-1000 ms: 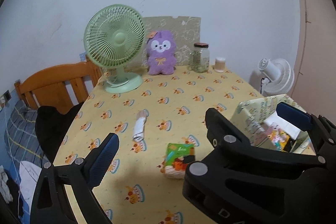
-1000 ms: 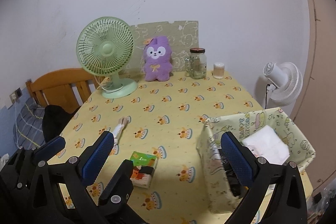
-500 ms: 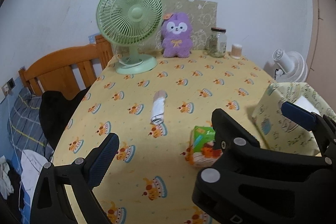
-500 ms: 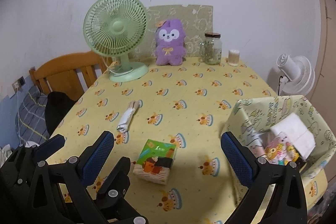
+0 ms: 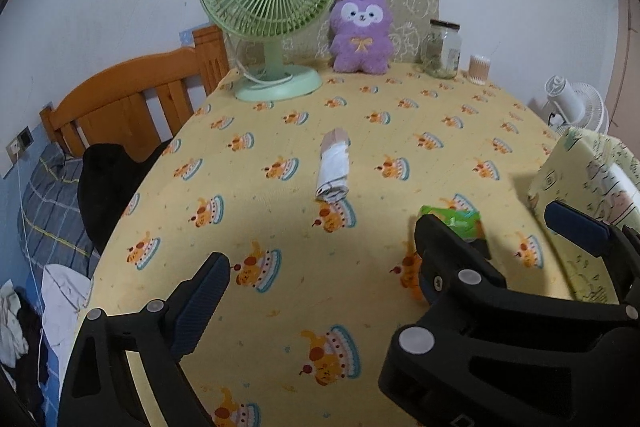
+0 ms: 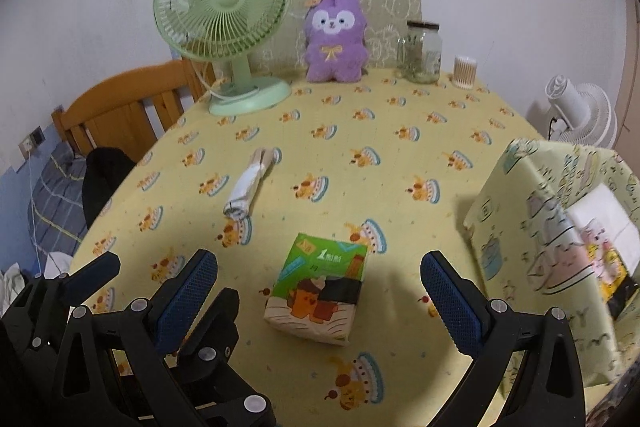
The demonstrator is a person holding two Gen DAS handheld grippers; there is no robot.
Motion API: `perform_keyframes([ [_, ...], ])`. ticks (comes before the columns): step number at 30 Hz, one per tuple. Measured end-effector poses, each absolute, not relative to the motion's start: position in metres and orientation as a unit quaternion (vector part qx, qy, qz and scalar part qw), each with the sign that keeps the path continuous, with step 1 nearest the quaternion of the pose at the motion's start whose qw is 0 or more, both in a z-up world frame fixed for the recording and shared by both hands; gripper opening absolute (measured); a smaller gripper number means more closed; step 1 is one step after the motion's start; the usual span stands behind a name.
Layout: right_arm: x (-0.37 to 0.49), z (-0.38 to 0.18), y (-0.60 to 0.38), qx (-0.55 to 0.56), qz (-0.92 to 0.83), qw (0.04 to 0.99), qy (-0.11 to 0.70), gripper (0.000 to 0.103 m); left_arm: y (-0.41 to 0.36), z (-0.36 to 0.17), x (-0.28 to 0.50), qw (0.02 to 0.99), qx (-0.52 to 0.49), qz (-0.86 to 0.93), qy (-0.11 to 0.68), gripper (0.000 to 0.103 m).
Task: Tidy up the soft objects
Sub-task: 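Move the right tool onto the green tissue pack and grasp it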
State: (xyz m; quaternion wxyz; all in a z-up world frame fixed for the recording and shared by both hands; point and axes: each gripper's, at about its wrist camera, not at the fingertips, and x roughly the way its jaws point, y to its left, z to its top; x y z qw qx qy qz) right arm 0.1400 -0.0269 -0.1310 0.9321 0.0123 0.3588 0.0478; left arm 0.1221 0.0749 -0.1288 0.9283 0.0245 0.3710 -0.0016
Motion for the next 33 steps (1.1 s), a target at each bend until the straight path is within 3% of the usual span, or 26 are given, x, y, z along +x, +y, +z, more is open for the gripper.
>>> perform_keyframes([
  [6,0.148,-0.145,-0.024,0.009,0.036,0.927,0.372,0.102,0.077,-0.143,0.132,0.92,0.021,-0.002,0.39,0.091],
  [16,0.162,-0.163,-0.024,0.007,0.044,0.911,0.411,0.088,0.076,-0.156,0.141,0.911,0.019,-0.008,0.411,0.09],
  [26,0.169,-0.171,-0.025,-0.001,0.047,0.899,0.436,0.061,0.073,-0.162,0.145,0.904,0.023,-0.004,0.427,0.089],
  [33,0.17,-0.167,-0.03,0.001,0.054,0.899,0.434,0.056,0.069,-0.157,0.147,0.905,0.026,-0.006,0.425,0.089],
])
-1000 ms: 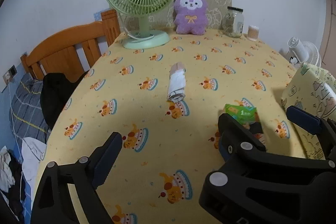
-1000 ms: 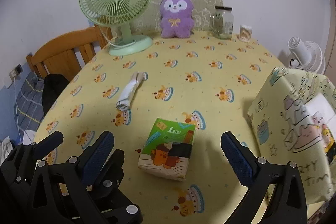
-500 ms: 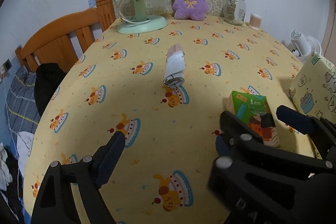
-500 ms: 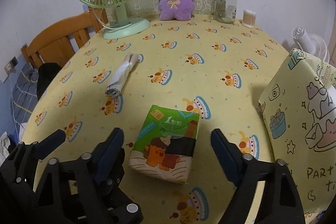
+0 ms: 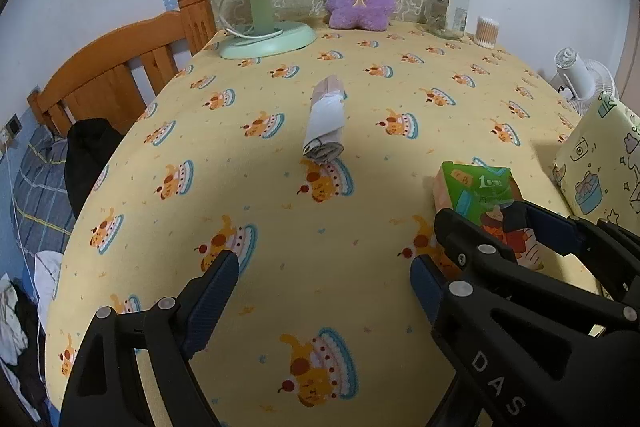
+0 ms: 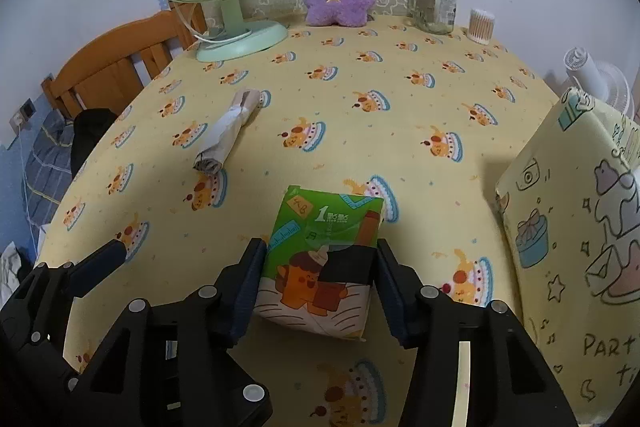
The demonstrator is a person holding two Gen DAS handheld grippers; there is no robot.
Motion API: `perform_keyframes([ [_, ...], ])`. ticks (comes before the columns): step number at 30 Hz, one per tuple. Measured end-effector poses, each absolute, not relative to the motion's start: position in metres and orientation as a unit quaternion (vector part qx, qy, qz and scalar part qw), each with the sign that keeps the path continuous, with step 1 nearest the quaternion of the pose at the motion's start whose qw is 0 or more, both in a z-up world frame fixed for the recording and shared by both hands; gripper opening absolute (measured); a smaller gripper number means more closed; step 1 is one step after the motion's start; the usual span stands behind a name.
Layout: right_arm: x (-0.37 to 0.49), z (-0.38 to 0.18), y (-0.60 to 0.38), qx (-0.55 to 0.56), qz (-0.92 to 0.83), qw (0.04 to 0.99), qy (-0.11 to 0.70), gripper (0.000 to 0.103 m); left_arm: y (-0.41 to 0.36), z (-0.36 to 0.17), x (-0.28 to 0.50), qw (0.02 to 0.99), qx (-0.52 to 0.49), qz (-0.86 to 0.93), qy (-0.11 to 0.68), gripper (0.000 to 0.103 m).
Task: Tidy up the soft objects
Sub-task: 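Move the right tool onto the green tissue pack and grasp it, then grasp the white rolled bundle with the left tool while the right tool holds the tissue pack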
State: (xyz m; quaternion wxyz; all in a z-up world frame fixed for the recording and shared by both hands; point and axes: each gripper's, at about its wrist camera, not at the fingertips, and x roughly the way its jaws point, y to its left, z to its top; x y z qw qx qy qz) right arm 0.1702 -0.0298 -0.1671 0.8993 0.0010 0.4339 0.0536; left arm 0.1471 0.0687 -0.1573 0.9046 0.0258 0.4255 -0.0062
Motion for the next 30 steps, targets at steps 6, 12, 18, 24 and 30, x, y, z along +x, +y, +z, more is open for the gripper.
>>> perform_keyframes([
  [6,0.172,-0.156,-0.035,0.004,0.053,0.905,0.422,0.056,0.063,-0.148,0.152,0.909,0.029,-0.01,0.416,0.089],
  [12,0.175,-0.141,-0.039,0.012,0.056,0.912,0.407,0.056,0.06,-0.133,0.157,0.915,0.037,-0.011,0.402,0.089],
  [18,0.18,-0.128,-0.04,0.018,0.057,0.918,0.391,0.056,0.057,-0.12,0.164,0.921,0.046,-0.015,0.386,0.089],
  [24,0.19,-0.12,-0.04,0.022,0.057,0.923,0.381,0.056,0.057,-0.112,0.176,0.925,0.051,-0.018,0.377,0.089],
  [30,0.202,-0.118,-0.041,0.032,0.05,0.926,0.374,0.056,0.058,-0.109,0.189,0.926,0.058,-0.024,0.372,0.089],
])
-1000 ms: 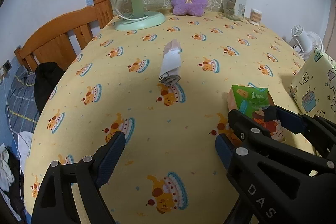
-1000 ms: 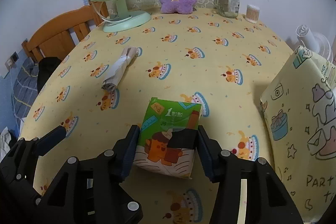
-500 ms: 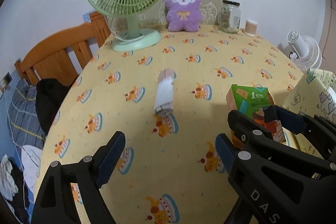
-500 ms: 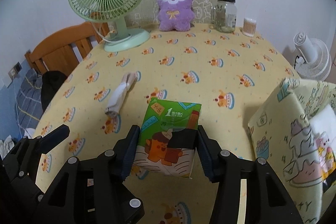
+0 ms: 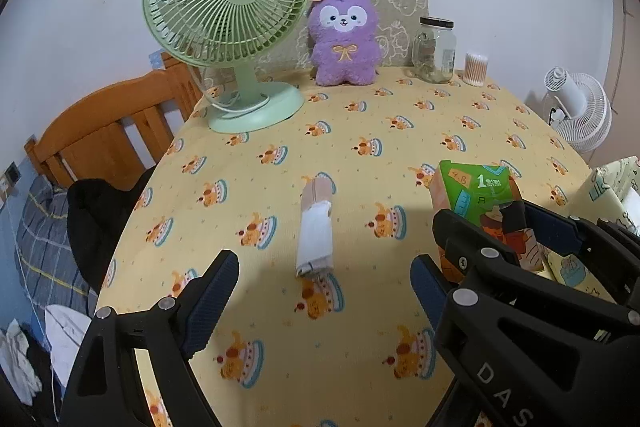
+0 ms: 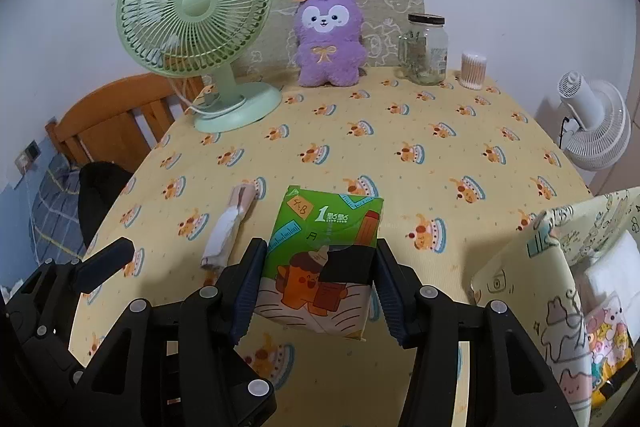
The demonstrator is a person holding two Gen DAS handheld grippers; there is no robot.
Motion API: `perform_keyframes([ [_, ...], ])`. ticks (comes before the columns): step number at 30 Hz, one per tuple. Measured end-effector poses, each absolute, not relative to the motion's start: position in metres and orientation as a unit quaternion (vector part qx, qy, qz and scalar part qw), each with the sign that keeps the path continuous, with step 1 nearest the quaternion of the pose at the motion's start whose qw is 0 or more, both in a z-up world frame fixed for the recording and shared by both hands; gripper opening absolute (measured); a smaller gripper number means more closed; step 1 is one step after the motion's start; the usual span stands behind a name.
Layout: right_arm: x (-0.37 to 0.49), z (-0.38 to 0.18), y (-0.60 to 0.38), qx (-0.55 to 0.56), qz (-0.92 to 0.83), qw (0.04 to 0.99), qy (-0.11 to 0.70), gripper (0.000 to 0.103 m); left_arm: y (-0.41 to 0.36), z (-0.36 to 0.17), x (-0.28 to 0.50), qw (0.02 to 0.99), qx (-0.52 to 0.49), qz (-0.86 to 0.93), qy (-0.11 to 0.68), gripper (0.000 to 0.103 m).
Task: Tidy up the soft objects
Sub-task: 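Grasp the white rolled bundle with the left tool while the right tool holds the tissue pack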
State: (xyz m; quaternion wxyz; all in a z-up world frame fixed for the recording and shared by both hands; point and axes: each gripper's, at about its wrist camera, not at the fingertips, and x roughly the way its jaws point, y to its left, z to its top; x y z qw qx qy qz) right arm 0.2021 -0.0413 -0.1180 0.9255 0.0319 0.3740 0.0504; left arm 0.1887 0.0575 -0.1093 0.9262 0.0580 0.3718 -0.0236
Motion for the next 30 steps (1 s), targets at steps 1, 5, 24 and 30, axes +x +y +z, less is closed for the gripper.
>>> perform_keyframes([
  [1,0.205,-0.118,-0.041,0.034,0.049,0.926,0.374,0.056,0.058,-0.109,0.191,0.926,0.058,-0.025,0.372,0.089],
  [5,0.214,-0.118,-0.042,0.04,0.045,0.927,0.371,0.056,0.057,-0.109,0.202,0.926,0.062,-0.028,0.37,0.089],
  [24,0.247,-0.15,-0.034,0.037,0.035,0.914,0.403,0.056,0.068,-0.146,0.238,0.905,0.037,-0.044,0.422,0.066],
  [30,0.251,-0.159,-0.029,0.028,0.04,0.909,0.413,0.056,0.074,-0.157,0.243,0.9,0.028,-0.031,0.434,0.055],
])
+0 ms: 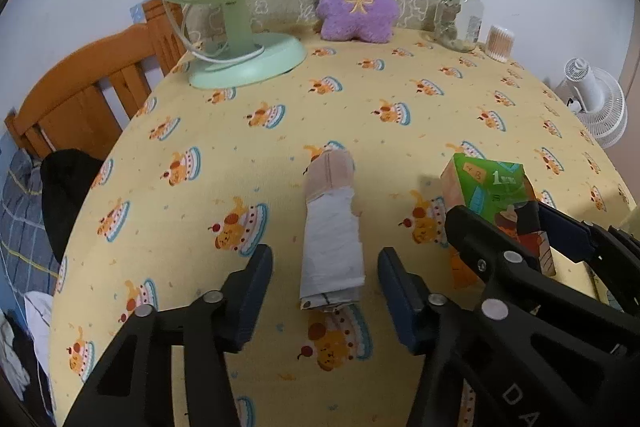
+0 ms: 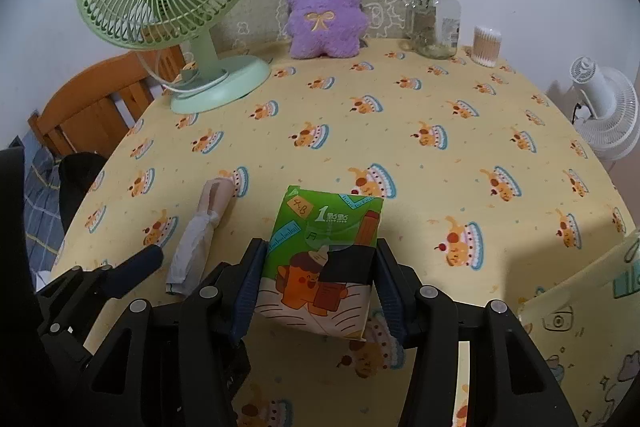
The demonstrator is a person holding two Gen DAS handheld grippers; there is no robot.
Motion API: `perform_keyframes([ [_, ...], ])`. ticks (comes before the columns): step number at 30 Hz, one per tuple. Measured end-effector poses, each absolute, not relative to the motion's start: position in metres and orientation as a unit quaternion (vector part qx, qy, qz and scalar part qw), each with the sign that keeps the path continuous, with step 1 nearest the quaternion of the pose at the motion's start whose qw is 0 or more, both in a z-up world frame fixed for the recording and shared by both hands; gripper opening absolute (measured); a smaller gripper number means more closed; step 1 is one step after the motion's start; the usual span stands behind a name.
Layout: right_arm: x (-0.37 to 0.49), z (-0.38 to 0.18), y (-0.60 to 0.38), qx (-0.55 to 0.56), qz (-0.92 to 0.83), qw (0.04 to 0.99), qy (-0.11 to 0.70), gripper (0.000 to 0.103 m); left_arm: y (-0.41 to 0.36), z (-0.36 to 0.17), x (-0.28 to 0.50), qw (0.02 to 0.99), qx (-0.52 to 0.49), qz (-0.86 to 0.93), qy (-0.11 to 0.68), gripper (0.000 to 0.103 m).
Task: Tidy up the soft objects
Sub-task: 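Grasp the white rolled bundle with the left tool while the right tool holds the tissue pack, then lift the white bundle in the left tool while the right tool carries the tissue pack toward the box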
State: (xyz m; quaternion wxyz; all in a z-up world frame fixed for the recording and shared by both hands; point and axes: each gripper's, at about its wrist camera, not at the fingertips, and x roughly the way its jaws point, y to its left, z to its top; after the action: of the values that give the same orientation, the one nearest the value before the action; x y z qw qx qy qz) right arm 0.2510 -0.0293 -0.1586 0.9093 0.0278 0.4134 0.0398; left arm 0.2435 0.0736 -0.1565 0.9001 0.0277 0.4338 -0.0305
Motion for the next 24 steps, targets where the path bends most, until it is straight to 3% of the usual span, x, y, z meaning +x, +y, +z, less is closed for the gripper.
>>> perform_keyframes([
  [4,0.253,-0.161,-0.029,0.034,0.045,0.908,0.416,0.056,0.075,-0.158,0.245,0.9,0.019,-0.038,0.435,0.048],
  [6,0.253,-0.162,-0.029,0.036,0.044,0.907,0.417,0.056,0.074,-0.158,0.245,0.9,0.019,-0.043,0.433,0.034],
  [9,0.254,-0.164,-0.029,0.038,0.042,0.903,0.426,0.056,0.072,-0.157,0.244,0.901,0.02,-0.046,0.432,0.025],
  [24,0.229,-0.156,-0.02,0.019,0.07,0.899,0.432,0.056,0.081,-0.149,0.209,0.903,0.002,-0.024,0.429,0.017],
])
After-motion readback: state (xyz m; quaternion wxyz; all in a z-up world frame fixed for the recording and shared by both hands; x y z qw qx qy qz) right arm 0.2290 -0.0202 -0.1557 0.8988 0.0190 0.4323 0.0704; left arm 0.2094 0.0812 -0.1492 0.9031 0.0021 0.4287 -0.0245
